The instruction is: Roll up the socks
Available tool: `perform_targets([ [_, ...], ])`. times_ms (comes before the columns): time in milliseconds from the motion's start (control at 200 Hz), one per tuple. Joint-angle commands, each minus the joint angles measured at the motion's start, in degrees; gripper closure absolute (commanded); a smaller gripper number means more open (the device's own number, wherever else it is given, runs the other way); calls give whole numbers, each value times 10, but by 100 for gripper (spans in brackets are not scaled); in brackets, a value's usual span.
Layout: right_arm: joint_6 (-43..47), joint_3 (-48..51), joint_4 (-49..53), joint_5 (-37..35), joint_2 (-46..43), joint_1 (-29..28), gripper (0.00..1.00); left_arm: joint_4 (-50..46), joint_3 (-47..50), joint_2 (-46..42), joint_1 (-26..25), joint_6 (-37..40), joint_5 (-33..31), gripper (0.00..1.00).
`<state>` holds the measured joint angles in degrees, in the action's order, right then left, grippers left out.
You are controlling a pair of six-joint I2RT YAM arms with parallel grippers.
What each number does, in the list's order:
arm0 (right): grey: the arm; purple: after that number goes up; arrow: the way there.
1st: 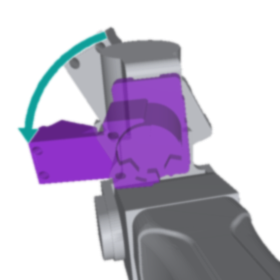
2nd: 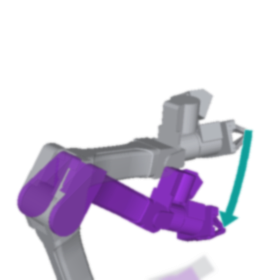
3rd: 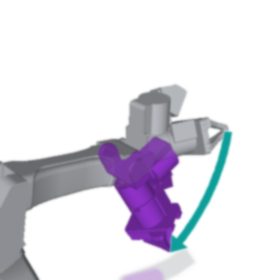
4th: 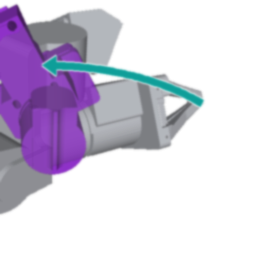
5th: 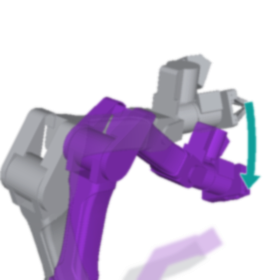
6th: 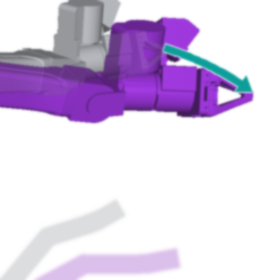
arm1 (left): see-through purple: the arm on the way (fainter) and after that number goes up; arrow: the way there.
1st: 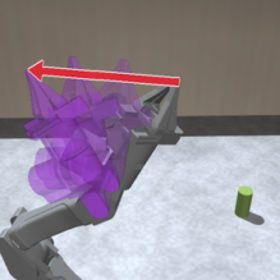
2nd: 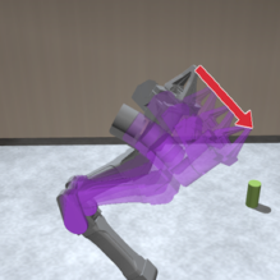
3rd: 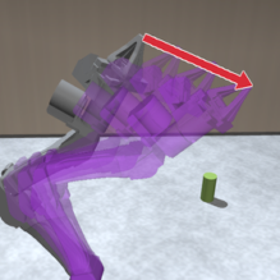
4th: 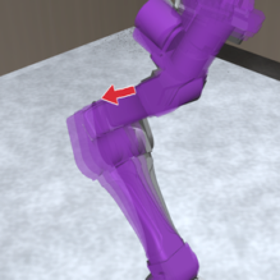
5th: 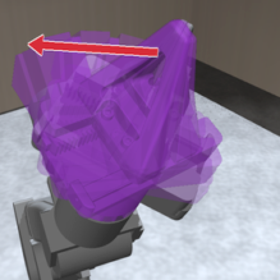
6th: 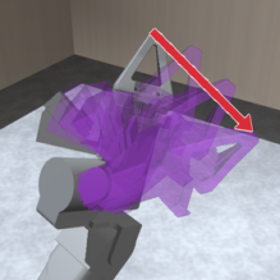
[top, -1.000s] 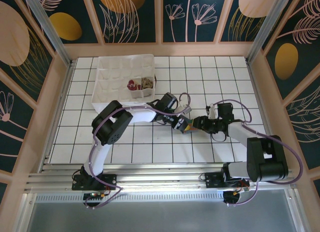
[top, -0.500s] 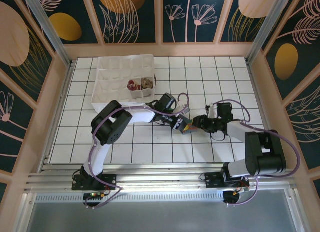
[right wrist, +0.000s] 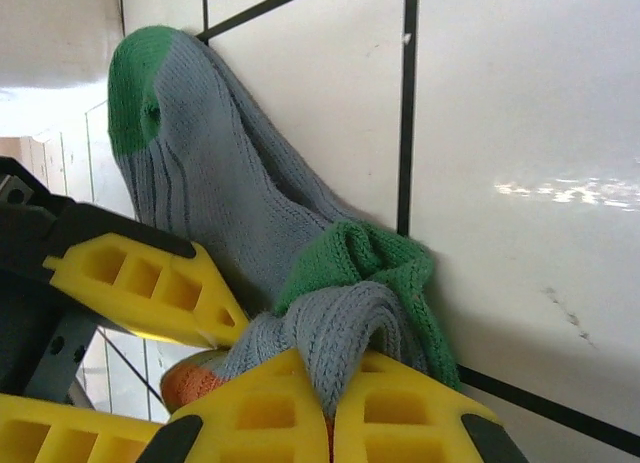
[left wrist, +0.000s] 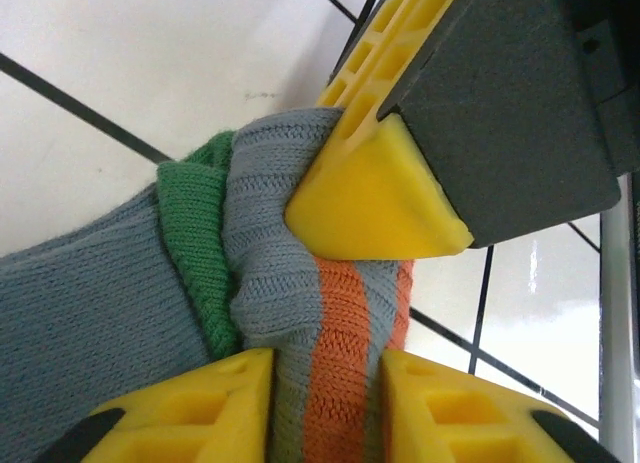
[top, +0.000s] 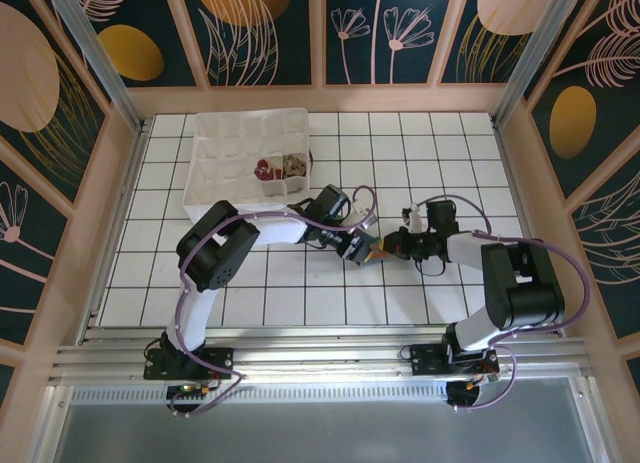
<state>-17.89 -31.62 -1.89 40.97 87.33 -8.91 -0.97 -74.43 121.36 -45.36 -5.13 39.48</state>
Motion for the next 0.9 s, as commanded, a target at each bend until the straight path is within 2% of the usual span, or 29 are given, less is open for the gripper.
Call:
perform_targets([
  [0, 15, 6, 57, -41, 12, -17, 100, -52, -9, -16, 3, 13, -39, 63],
  [205, -1, 18, 87, -108, -19, -18, 100, -69, -50, -30, 3, 8, -61, 60],
  [280, -14, 16, 120, -158, -32, -17, 100, -85, -63, -40, 3, 5, -101, 60],
  [390, -21, 20, 137, -186, -57, -17, 100, -86, -63, -61, 3, -8, -159, 61],
  [626, -14, 21, 133, -177, -65, -19, 100, -49, -40, -80, 3, -81, -241, 63],
  [731, -6, 23, 128, -163, -72, -24, 100, -60, -65, -39, 3, -114, -250, 72],
  [896, 13, 14, 149, -140, -75, -40, 100, -103, -119, 45, 3, -156, -270, 74],
])
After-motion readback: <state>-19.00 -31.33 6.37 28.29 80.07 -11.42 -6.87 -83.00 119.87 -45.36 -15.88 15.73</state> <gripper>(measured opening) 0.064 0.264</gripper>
